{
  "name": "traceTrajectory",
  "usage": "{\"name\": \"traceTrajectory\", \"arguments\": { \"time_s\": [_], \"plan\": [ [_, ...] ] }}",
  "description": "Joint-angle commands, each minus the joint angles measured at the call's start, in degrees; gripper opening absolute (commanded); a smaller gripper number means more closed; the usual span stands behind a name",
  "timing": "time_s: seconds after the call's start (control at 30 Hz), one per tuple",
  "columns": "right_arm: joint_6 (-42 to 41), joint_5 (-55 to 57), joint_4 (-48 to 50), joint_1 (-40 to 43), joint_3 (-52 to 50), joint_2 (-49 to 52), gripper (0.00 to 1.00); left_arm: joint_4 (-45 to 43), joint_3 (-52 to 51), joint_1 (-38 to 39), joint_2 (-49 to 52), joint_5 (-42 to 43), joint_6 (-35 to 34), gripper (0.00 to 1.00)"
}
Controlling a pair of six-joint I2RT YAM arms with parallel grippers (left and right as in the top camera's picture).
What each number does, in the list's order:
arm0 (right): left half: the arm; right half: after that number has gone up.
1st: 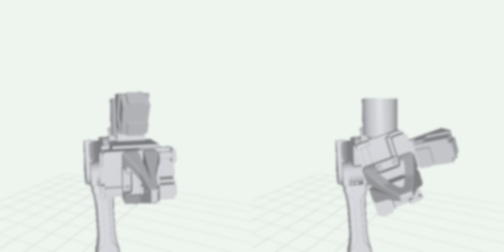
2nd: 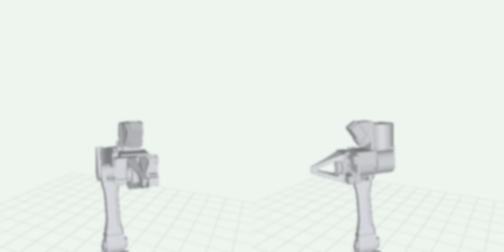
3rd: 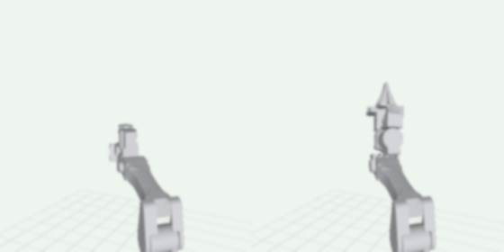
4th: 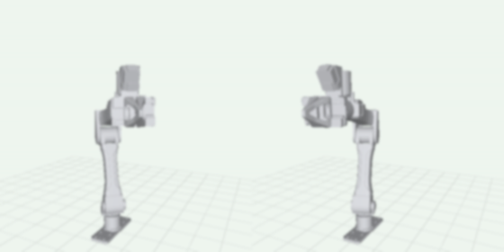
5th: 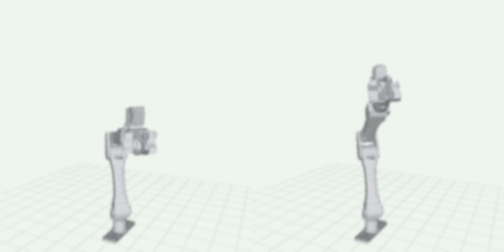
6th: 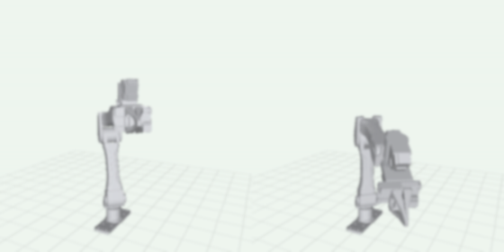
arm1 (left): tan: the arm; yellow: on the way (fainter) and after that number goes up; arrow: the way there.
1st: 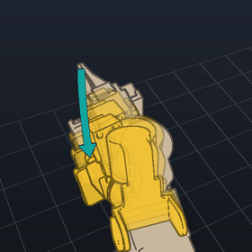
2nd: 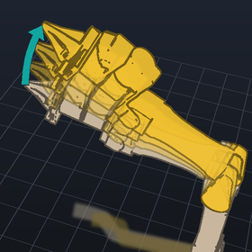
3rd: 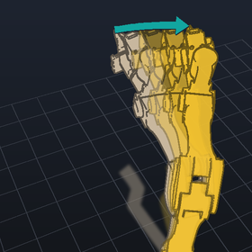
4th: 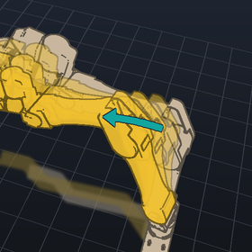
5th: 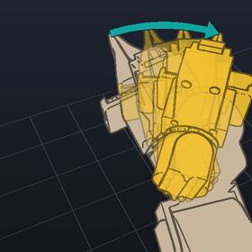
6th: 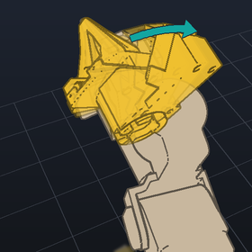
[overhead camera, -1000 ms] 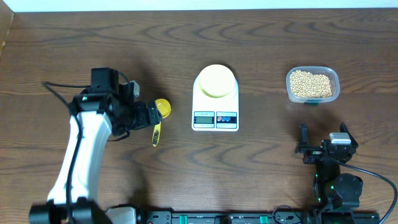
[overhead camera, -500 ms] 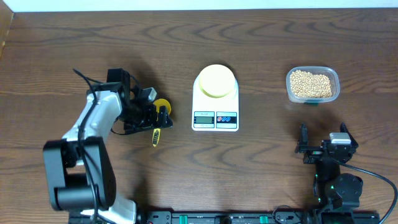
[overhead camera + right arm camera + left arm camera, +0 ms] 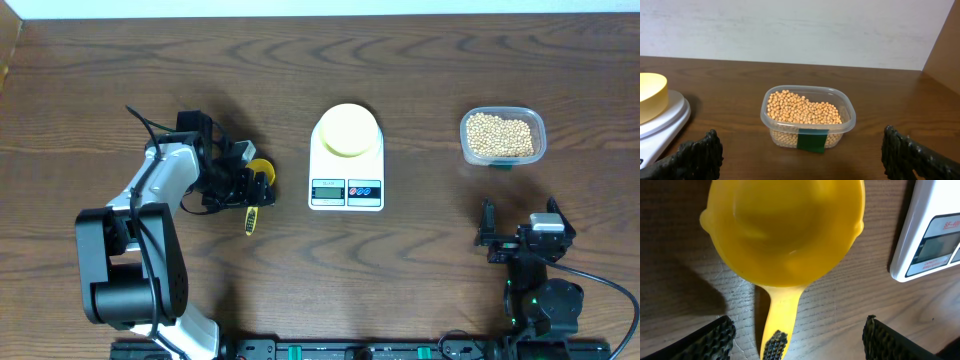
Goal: Scoop item into bowl and weigh 50g on scale
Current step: 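Lower the left gripper and close it on the yellow scoop handle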
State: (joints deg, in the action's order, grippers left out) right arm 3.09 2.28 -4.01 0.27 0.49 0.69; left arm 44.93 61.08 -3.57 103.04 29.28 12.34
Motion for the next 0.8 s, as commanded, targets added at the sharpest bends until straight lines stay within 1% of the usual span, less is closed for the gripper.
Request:
{"name": "traceTrajectory", "arguments": {
  "time_s": [0.0, 0.33, 0.5, 0.7, 0.77],
  "plan": [
    [-0.9, -0.1, -0.1, 0.2, -0.2, -0.3, 0.99, 0.2, -1.0, 0.1, 0.8, 0.3, 1.1, 0.84],
    [-0.9, -0.1, -0.1, 0.2, -0.2, -0.3, 0.99, -1.2, -3.3, 0.1, 1.4, 0.5, 1.1, 0.84],
    [-0.9, -0.1, -0.1, 0.2, -0.2, -0.3, 0.99, -4.9, -5.9, 0.1, 1.4, 4.8, 1.1, 0.83],
    [-0.9, -0.1, -0.1, 0.2, -0.2, -0.3, 0.99, -6.7, -7.6, 0.1, 1.6, 4.6, 1.1, 0.83],
    [-0.9, -0.1, -0.1, 0.2, -0.2, -0.3, 0.99, -7.2, -8.0, 0.1, 1.7, 2.9, 1.1, 0.83]
  ]
}}
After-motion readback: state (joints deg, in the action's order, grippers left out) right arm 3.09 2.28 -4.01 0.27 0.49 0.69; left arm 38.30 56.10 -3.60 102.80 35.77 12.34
